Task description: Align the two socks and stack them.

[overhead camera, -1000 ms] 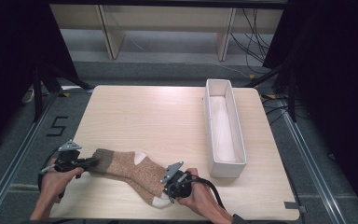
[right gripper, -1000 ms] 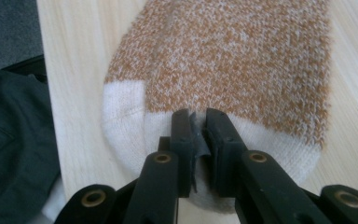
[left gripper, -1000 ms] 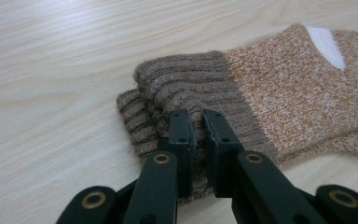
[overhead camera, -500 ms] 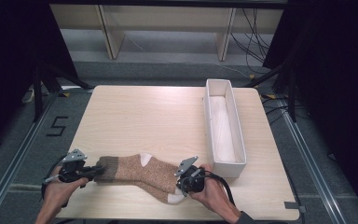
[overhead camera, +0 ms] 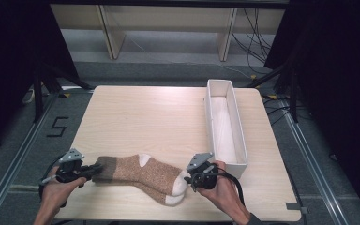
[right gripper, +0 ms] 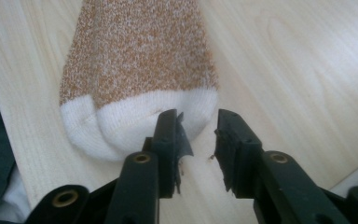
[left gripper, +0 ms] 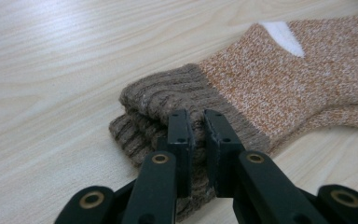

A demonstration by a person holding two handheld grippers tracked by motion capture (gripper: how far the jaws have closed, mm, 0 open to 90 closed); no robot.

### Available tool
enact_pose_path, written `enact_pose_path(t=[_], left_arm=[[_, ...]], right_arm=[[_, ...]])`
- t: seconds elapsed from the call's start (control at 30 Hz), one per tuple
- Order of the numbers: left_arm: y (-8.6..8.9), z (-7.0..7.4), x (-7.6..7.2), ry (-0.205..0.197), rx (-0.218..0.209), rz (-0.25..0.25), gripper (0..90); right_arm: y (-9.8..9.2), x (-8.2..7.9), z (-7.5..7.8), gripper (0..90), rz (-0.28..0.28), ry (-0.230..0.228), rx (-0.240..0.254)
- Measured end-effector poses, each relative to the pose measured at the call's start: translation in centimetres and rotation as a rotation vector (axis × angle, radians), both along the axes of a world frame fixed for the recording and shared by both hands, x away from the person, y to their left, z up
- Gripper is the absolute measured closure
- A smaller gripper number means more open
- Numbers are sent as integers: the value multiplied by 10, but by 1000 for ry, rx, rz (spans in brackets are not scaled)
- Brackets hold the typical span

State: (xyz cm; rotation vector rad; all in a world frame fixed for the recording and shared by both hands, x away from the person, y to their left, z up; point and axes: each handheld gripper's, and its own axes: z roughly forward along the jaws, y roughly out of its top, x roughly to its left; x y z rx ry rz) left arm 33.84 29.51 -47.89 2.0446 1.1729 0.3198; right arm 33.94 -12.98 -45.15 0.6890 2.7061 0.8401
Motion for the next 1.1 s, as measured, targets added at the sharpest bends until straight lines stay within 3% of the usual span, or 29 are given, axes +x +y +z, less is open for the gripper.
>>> enact_pose_path(t=[0.07,0.17,0.2,0.3,0.43,0.47,0.53,0.63,0.8,0.87,0.9,1.0,1.1], left_arm=[[0,-1,0,5,2,-1,811],[0,-3,1,6,2,5,808],[0,-3,1,14,10,-2,808],[0,-4,1,9,11,5,807],[0,-4,2,8,27,0,807],[2,-4,3,17,41,-10,807],[-1,-5,2,14,24,0,806],[-1,-4,3,18,29,-5,807],[-1,-5,2,9,34,-3,809],[-1,-5,2,0,36,7,811],[-2,-5,2,-2,26,9,813],[-2,-2,2,-18,28,1,822],[-3,3,1,-54,-11,10,831]], right_arm=[[0,0,-3,632,-36,53,23],[-1,3,-6,507,-82,47,12],[0,5,-9,505,-87,40,8],[2,9,-15,527,-105,93,23],[1,12,-17,532,-81,141,59],[2,11,-17,532,-105,153,66],[3,13,-19,533,-86,154,66],[4,17,-20,534,-78,190,99],[7,19,-23,616,-79,216,90],[8,20,-26,736,-57,224,72],[8,21,-27,797,-34,208,63],[8,25,-28,828,-2,202,34],[8,24,-18,837,32,147,44]])
